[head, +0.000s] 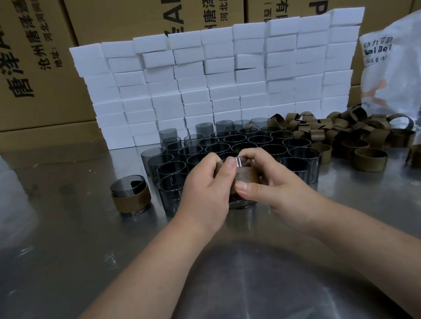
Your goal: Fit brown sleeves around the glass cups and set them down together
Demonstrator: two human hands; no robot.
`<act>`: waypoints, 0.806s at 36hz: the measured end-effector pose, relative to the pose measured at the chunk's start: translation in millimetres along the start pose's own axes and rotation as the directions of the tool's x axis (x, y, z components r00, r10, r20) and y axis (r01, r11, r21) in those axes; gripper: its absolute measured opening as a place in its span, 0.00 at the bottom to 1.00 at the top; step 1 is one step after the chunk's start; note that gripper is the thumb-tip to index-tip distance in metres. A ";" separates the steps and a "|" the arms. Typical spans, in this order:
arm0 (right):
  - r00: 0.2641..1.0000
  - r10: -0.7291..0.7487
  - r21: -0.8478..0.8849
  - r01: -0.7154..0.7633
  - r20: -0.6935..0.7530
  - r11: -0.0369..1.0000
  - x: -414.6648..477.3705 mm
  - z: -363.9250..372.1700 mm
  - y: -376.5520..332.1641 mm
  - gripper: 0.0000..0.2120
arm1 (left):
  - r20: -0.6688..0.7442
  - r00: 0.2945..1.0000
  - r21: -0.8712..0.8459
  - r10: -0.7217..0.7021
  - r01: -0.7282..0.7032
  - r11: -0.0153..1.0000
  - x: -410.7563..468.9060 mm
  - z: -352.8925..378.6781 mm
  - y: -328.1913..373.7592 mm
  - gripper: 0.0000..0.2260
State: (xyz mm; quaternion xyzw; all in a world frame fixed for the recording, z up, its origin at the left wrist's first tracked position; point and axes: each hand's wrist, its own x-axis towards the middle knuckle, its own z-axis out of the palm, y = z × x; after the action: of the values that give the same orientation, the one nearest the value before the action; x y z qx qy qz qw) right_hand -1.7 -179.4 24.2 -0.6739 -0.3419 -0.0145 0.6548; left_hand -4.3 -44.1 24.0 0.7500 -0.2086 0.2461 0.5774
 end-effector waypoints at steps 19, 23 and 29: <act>0.990 -0.082 -0.248 0.051 -0.116 0.967 -0.5 -1.4 -2.2 0.15 | -0.007 1.000 -0.237 0.009 -0.011 0.971 -1.1 6.8 -5.1 0.24; 0.986 -0.116 -0.482 0.042 -0.124 0.875 -1.2 -6.8 -4.3 0.14 | 0.007 1.000 -0.250 -0.025 0.026 0.968 -3.6 8.7 -4.4 0.21; 0.946 -0.274 -0.704 0.075 -0.174 0.706 -4.4 -9.6 -1.7 0.16 | 0.059 0.998 -0.233 0.003 0.010 0.972 -7.0 11.7 -1.5 0.17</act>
State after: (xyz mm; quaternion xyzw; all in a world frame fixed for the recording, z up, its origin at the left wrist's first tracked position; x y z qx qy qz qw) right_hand -1.8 -190.0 25.0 -0.8244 -0.2838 -0.2929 0.3926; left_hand -7.5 -54.8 16.1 0.6842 -0.2517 0.1966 0.6556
